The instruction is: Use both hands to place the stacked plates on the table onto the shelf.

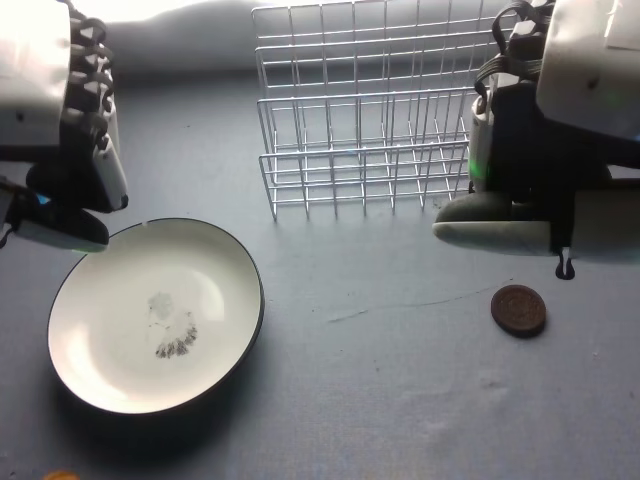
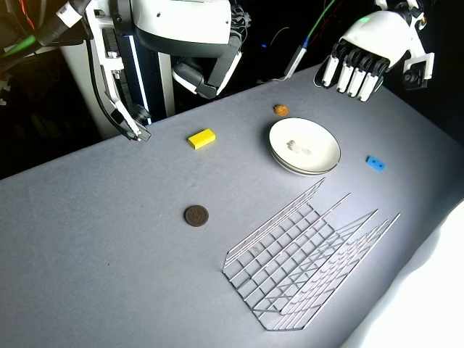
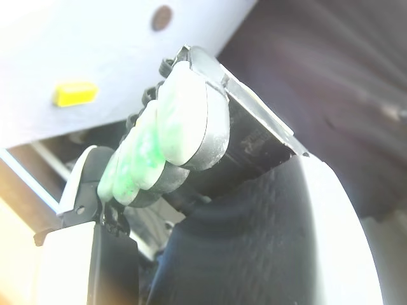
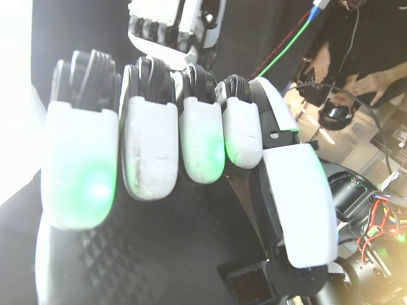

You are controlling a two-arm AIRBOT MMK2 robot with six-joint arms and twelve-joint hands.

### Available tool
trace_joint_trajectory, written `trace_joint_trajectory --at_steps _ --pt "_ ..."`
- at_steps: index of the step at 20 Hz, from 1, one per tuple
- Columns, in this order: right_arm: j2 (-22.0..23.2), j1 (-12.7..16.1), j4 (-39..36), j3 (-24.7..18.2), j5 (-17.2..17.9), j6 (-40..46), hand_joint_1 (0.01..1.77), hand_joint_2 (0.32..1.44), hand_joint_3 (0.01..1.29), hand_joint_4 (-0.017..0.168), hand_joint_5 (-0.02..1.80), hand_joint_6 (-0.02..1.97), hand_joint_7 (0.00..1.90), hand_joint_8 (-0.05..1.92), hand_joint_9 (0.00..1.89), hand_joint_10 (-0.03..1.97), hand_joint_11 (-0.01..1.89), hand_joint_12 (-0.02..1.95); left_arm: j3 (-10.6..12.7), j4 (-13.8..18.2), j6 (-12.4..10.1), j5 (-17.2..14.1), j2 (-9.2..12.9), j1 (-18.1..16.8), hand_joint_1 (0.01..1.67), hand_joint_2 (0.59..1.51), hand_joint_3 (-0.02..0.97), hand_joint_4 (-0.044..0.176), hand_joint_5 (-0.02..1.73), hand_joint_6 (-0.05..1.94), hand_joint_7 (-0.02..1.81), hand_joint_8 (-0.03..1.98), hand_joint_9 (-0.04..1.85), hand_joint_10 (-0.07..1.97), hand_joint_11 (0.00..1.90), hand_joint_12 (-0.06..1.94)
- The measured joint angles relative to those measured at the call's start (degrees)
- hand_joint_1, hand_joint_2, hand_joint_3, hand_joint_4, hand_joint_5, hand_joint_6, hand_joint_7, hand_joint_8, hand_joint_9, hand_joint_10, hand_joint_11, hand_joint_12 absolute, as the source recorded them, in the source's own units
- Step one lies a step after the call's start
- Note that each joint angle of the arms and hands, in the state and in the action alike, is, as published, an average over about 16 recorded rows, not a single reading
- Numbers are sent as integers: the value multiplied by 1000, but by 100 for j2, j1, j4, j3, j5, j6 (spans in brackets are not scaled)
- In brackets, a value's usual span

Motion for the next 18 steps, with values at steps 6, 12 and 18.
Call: trace_joint_trajectory --at_steps 6,12,18 --pt "0 -3 -6 0 -2 0 228 1089 41 19 499 516 568 490 592 507 618 457 54 160 6 -70 -32 61 123 1046 53 20 313 470 359 447 387 444 415 463" --pt "-1 -7 -48 0 -6 0 529 1005 17 -4 127 98 156 80 163 87 173 53 160 475 79 -282 -100 126 22 1023 44 -8 40 48 52 38 63 41 81 39" --pt "-1 -20 -112 0 -9 2 974 956 13 -1 20 19 19 12 16 9 10 -8 311 784 342 -564 -173 345 19 1042 47 -6 11 -11 18 -11 16 4 17 -14"
